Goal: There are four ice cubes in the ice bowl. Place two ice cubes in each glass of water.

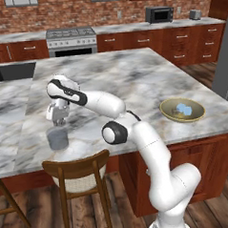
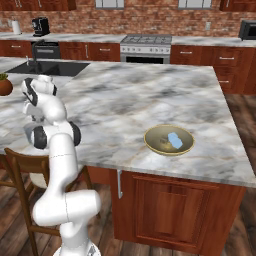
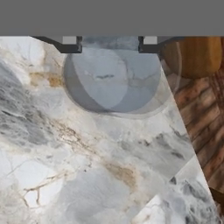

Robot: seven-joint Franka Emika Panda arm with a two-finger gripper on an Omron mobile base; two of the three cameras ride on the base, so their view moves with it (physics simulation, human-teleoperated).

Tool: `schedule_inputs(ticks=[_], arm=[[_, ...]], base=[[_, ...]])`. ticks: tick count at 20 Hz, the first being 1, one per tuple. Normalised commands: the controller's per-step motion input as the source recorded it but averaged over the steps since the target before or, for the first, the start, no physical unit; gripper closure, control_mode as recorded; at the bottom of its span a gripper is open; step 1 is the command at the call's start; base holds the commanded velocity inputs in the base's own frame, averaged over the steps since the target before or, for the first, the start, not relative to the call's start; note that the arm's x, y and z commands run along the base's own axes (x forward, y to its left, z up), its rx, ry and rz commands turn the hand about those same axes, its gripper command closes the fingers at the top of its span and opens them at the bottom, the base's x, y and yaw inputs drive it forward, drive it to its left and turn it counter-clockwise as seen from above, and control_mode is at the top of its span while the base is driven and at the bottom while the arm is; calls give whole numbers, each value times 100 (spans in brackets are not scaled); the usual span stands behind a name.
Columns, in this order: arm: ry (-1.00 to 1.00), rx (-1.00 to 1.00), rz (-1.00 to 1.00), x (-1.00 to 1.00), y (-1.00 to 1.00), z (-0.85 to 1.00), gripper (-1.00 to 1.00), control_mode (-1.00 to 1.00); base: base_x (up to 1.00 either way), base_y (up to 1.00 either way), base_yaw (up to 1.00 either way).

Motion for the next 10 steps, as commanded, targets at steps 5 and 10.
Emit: schedule_inputs(ticks=[5, 10], arm=[[4, 0, 0, -50, 20, -9, 100, -100], [3, 0, 0, -49, -1, -33, 100, -100]], base=[[0, 0, 0], [0, 0, 0]])
